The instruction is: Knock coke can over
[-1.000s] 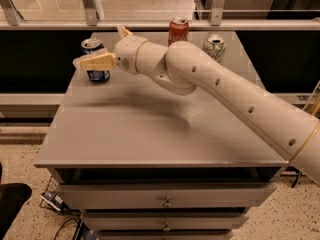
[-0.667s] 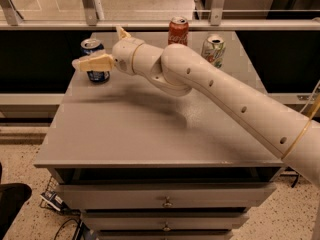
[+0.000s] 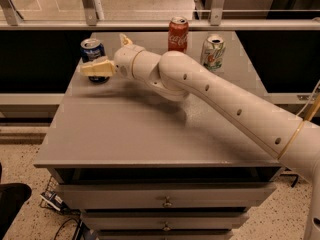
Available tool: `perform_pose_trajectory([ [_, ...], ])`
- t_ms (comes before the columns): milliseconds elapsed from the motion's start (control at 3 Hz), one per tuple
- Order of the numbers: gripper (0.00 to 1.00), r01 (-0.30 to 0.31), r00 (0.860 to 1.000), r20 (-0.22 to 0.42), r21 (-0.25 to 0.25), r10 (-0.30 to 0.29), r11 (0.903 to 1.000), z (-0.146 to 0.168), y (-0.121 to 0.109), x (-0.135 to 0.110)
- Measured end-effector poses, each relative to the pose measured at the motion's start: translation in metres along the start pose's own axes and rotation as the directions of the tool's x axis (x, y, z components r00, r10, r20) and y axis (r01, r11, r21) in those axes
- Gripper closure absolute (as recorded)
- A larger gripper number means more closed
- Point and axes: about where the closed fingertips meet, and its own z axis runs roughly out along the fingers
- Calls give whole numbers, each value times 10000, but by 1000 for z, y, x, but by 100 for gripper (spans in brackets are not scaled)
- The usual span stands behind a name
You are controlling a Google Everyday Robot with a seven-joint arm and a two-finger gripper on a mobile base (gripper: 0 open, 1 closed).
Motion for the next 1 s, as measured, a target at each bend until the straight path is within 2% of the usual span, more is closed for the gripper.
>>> perform_pose_trajectory([
  [1000,75,-2,10000,29,-131,3,9999,5,7,-4],
])
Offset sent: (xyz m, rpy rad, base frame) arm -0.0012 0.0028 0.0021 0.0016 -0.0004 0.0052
